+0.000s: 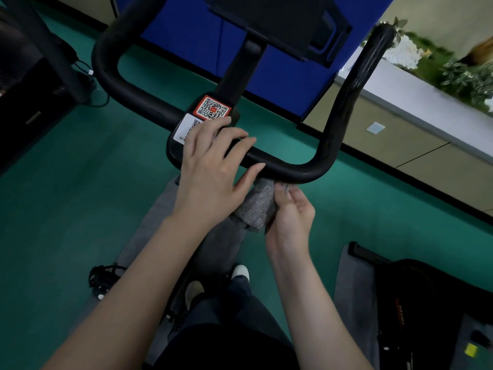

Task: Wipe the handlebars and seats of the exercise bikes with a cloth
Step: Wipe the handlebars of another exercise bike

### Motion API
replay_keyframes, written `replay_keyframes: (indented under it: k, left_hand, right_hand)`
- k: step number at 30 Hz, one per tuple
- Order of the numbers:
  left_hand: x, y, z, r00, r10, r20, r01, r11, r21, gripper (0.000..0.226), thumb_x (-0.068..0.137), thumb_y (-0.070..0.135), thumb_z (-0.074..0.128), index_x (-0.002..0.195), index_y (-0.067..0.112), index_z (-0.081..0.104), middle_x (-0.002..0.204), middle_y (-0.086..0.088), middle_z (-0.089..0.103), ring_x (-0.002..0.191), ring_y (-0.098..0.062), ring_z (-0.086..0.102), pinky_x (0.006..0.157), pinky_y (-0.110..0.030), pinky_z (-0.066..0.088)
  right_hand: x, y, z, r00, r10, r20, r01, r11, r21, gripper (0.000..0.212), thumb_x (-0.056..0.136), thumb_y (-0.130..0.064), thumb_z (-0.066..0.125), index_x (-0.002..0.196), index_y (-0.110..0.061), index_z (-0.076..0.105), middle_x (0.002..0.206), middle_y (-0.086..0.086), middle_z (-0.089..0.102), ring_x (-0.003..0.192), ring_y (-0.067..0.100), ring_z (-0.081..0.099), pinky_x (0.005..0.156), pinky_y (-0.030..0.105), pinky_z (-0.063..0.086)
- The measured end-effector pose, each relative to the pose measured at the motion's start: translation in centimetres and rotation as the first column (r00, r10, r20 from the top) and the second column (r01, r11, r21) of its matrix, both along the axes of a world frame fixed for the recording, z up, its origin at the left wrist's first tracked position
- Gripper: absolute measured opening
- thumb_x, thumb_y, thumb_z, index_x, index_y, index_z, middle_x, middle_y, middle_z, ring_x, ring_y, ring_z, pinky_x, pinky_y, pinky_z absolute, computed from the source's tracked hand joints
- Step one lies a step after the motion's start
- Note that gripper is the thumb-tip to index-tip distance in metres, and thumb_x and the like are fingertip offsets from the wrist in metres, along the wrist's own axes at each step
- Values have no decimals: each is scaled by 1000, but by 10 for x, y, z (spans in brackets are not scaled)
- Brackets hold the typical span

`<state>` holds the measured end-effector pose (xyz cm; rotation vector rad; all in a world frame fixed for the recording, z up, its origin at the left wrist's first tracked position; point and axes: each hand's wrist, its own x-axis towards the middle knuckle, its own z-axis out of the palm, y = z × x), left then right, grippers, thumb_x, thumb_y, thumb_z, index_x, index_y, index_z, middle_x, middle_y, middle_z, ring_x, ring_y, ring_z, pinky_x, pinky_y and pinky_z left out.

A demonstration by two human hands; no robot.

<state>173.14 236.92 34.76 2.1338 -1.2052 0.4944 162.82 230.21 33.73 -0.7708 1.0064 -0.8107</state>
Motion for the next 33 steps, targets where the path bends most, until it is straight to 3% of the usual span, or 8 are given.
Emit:
replay_keyframes:
  k: [3,5,10,13,15,18,22,33]
  left_hand:
    - [-7,-5,3,1000,-25,0,25,1000,-4,34,92,37,57,112,10,66,113,-3,63,122,-25,49,109,-42,28]
    - [-12,-9,3,998,-59,3,59,998,5,34,92,36,58,112,10,66,112,-3,64,121,-24,51,110,-41,28]
    - [-17,-13,0,997,-78,-11,78,997,17,33,90,36,60,111,11,67,111,-2,64,117,-23,54,108,-39,29]
    - [-16,-12,-2,996,-87,-6,87,996,14,32,90,35,60,110,11,67,110,-2,64,114,-24,55,106,-37,30]
    - [-15,-11,-3,996,-88,-6,88,996,10,32,90,34,60,110,11,67,110,-2,64,113,-24,55,106,-37,30]
    - [-15,-11,-3,996,-84,-12,84,996,9,31,90,34,61,110,11,67,109,-2,64,113,-24,55,105,-37,31]
    - [-15,-13,-3,997,-76,-22,76,997,-2,31,88,35,62,108,11,68,108,-1,64,111,-23,56,105,-36,29]
    - [-15,-14,-4,997,-76,-22,75,997,-26,29,88,33,63,107,12,68,106,-1,65,106,-24,57,103,-35,29]
  right_hand:
    - [-7,-11,4,996,-87,6,87,996,-12,15,94,6,48,103,8,60,89,14,65,81,22,62,81,34,52]
    - [-8,-15,1,988,-153,7,153,988,-22,20,94,7,47,111,12,57,92,15,65,84,22,63,86,36,51]
    - [-10,-4,0,990,-132,-40,130,990,-54,16,92,3,53,106,9,60,85,10,68,81,20,64,80,35,53]
    - [-17,-13,5,942,-332,-52,323,937,-134,10,91,4,55,93,-4,62,83,3,69,78,13,66,78,31,55]
    - [-18,-21,9,884,-457,-98,413,862,-295,11,90,3,57,95,-6,61,90,5,66,87,14,64,88,34,54]
    - [-13,-17,15,850,-497,-177,333,766,-550,15,89,1,59,102,-5,63,102,12,63,99,20,63,94,33,51]
    - [-10,5,12,835,-492,-248,151,637,-756,22,85,7,62,104,-3,67,101,10,57,97,11,59,90,14,45]
    - [-5,-16,28,818,-519,-248,72,521,-851,18,84,5,64,101,2,69,99,5,63,96,20,60,86,9,40]
